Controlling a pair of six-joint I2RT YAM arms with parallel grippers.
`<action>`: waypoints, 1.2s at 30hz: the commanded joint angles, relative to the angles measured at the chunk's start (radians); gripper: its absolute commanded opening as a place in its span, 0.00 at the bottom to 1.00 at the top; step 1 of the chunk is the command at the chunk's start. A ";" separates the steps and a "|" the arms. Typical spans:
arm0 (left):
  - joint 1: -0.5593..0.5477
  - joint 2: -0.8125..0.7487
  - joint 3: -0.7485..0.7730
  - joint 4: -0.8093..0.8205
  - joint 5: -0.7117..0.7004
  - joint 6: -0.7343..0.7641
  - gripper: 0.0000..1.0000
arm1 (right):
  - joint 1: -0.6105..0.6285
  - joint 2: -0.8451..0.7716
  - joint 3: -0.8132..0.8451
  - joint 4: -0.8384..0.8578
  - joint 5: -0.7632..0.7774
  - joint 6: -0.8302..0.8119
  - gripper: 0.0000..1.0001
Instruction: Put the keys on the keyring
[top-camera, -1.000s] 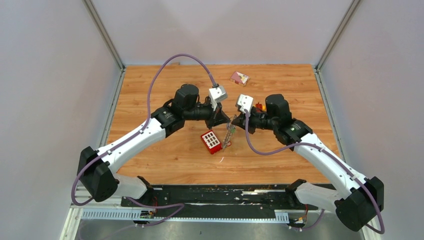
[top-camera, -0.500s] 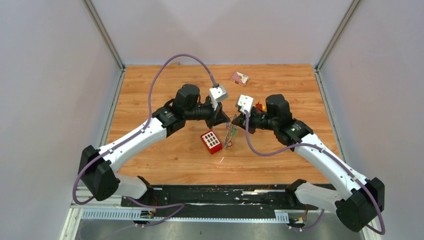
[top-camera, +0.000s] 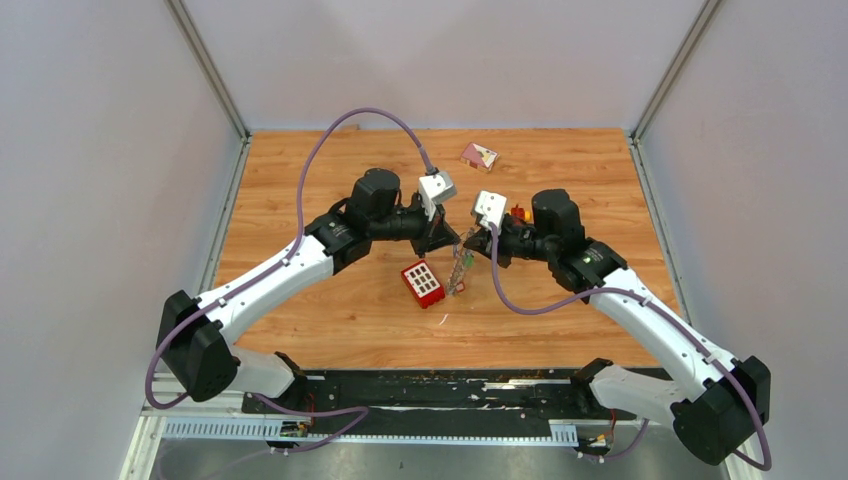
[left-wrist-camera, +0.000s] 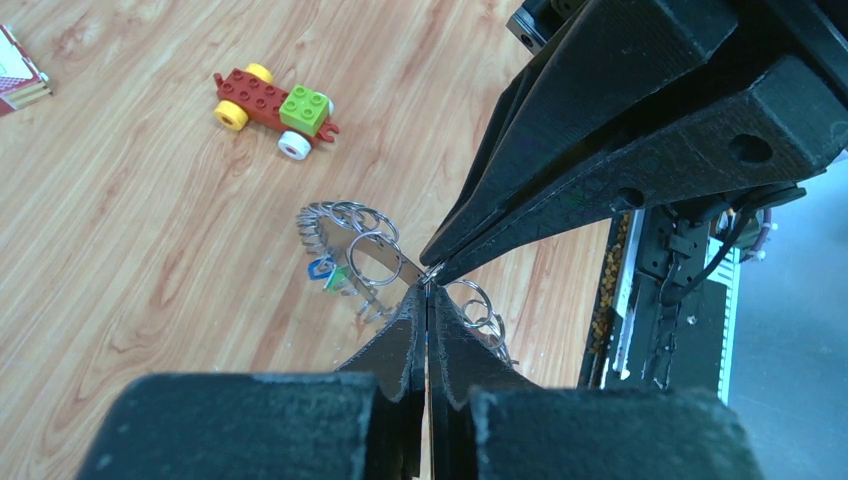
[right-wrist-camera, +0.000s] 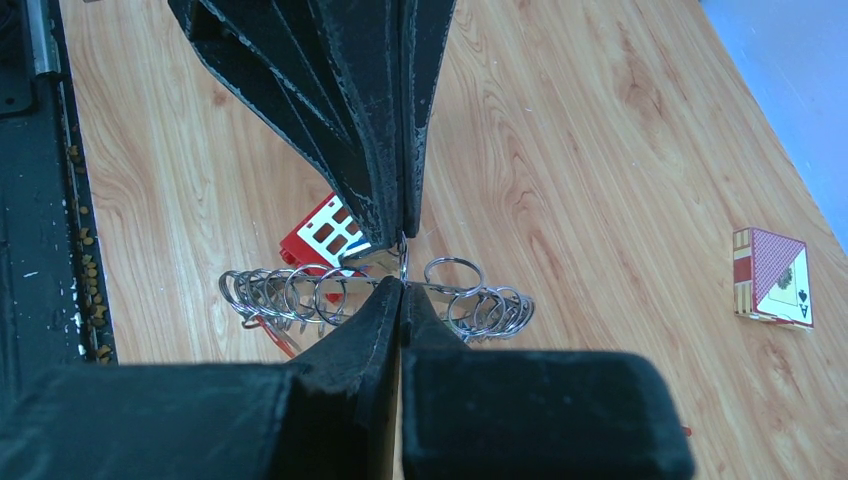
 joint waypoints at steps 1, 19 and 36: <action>0.009 0.000 0.023 0.024 -0.005 -0.014 0.00 | 0.009 -0.038 0.015 0.063 -0.020 -0.021 0.00; 0.024 0.002 0.033 0.015 0.004 -0.014 0.00 | 0.015 -0.049 -0.001 0.043 -0.039 -0.074 0.00; 0.025 0.039 0.055 -0.015 0.056 0.029 0.00 | 0.014 -0.062 0.009 0.039 -0.097 -0.075 0.00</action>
